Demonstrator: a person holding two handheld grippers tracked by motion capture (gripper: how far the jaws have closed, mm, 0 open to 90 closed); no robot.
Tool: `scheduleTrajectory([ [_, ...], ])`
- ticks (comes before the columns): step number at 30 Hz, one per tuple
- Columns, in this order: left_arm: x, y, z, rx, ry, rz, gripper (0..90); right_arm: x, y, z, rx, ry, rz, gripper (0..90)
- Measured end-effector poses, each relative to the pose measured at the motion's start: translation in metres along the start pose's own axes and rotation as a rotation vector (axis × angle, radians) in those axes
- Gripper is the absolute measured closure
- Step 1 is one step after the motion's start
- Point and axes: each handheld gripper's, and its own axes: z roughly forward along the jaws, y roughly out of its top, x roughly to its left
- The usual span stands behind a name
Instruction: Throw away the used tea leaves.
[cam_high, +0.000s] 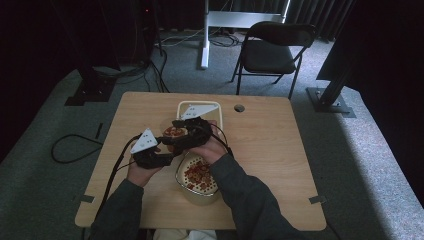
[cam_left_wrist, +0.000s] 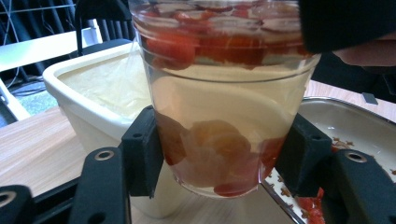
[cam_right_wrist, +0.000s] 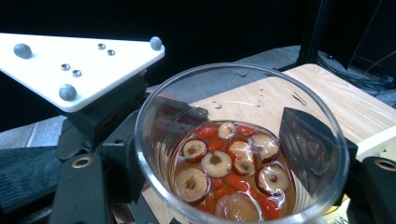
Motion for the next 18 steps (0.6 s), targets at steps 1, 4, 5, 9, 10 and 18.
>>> scheduleTrajectory([
  [1,0.0,0.0,0.0,0.003,0.002,0.001,41.7,0.0,0.0,0.0,0.003,0.001,0.001,28.1],
  [4,-0.001,-0.001,0.001,0.004,0.012,0.004,42.3,-0.001,0.0,0.001,0.01,0.0,-0.004,27.6],
  [5,-0.002,-0.001,0.001,0.003,0.014,0.005,42.4,-0.001,-0.001,0.001,0.009,0.0,-0.005,27.1],
  [9,-0.004,-0.001,0.001,-0.005,0.024,0.021,42.9,-0.003,-0.002,-0.001,0.011,0.009,0.002,24.3],
  [10,-0.004,-0.001,0.002,-0.006,0.027,0.026,43.0,-0.003,-0.002,-0.002,0.009,0.011,-0.003,23.8],
  [18,-0.002,-0.006,0.002,0.004,0.034,0.014,43.3,-0.006,-0.009,-0.011,0.005,0.034,0.001,17.9],
])
